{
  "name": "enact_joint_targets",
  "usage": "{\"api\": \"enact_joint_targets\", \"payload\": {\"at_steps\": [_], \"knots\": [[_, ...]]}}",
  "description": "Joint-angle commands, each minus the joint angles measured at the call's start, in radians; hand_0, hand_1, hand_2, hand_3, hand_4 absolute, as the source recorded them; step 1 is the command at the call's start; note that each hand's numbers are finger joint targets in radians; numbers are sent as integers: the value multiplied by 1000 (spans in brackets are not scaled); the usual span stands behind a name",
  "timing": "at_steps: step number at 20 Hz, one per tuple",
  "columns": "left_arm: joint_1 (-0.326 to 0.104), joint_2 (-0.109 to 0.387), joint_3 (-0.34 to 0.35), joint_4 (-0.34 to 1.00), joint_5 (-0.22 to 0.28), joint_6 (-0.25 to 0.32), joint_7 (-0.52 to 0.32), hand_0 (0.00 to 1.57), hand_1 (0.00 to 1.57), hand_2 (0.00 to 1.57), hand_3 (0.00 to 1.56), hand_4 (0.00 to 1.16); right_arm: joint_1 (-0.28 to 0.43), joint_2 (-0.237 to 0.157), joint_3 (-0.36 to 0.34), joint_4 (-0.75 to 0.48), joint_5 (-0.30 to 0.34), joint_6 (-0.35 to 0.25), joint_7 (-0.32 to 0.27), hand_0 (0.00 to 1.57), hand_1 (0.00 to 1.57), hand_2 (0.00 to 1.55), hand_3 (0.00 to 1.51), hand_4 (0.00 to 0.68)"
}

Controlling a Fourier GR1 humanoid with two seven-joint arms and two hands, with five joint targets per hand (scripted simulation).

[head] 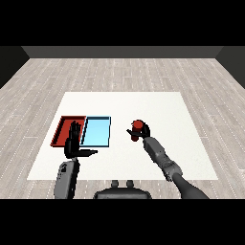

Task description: Pick the red can and put it in the red box

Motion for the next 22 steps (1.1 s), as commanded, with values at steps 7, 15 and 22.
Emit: {"api": "enact_joint_targets", "payload": {"at_steps": [7, 15, 22], "knots": [[4, -18, -22, -8, 0, 1, 11, 0, 0, 0, 0, 0, 23, 6, 151, -144, -33, -92, 55, 1439, 1439, 1436, 1372, 602], [18, -13, -58, -46, -18, -12, 47, 0, 0, 0, 0, 0, 126, -10, 165, -480, 53, -147, 164, 1419, 1419, 1427, 1373, 615], [20, -42, -174, -68, -61, 41, 118, 0, 0, 0, 0, 0, 221, -79, 186, -788, 60, -110, 264, 1463, 1463, 1435, 1389, 655]]}}
